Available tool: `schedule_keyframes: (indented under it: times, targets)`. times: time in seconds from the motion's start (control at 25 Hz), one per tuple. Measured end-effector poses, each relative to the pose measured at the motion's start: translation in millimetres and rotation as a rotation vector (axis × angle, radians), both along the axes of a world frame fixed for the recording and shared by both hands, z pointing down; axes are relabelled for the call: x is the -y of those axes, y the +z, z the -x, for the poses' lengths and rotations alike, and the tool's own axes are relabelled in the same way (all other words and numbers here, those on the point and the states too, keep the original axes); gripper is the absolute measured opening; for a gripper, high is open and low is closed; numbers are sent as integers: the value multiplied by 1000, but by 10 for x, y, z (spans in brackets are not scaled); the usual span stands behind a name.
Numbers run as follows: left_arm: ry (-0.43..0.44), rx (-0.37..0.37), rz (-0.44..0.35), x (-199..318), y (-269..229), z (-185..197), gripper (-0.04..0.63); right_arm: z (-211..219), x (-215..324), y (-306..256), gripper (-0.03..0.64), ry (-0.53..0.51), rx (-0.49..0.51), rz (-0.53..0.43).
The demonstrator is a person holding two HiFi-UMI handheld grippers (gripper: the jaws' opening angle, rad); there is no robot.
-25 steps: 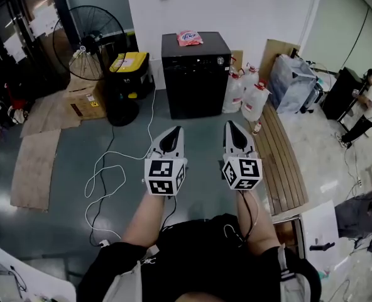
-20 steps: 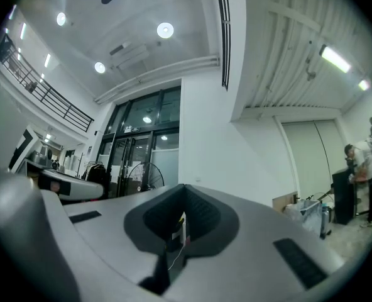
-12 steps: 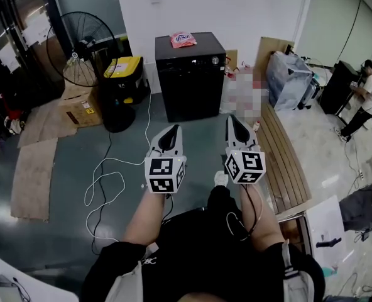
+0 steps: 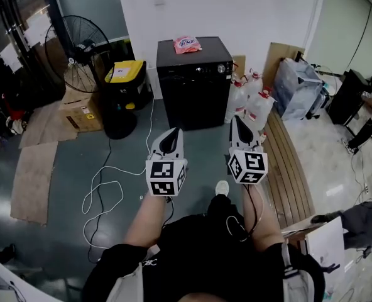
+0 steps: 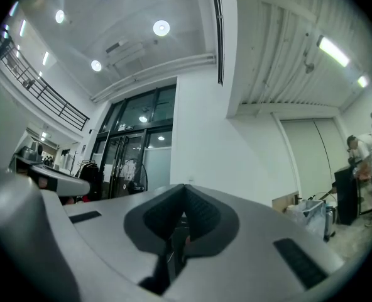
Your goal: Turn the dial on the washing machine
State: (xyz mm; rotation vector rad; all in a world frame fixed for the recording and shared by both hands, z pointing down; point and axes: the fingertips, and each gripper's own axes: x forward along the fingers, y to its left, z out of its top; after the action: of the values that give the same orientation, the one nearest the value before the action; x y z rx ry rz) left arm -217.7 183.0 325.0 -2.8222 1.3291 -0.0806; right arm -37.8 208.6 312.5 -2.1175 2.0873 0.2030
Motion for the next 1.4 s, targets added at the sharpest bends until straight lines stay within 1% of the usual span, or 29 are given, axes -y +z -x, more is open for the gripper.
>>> schedule_keyframes:
  times: [0.2,0.36,0.56,0.88,1.08,1.28,1.4]
  targets:
    - [7,29,11,546,194,-484,11,-409,609,178,0,-5,6,23]
    - [19,45,56,1088,322,-927,11,-765,1119,308,0,-9,20,63]
    - [30,67,101,1702,353,-1536,11,-1331,1723,426,0,-10,46,120]
    - [-20,71,163,2737,404,-2210,11,-2029,2821,476,0,-54,59,168]
    - [-69,81,180,3193,434,-2474,11,-2300,3346,538,0,-100,62,188]
    - [-109,90,198,3471,522,-2509,11,-2414,3716,602,0,-126,60,203]
    - [-112,88,212,3580,579,-2513,11,-2422,3836,610,0,-132,33,210]
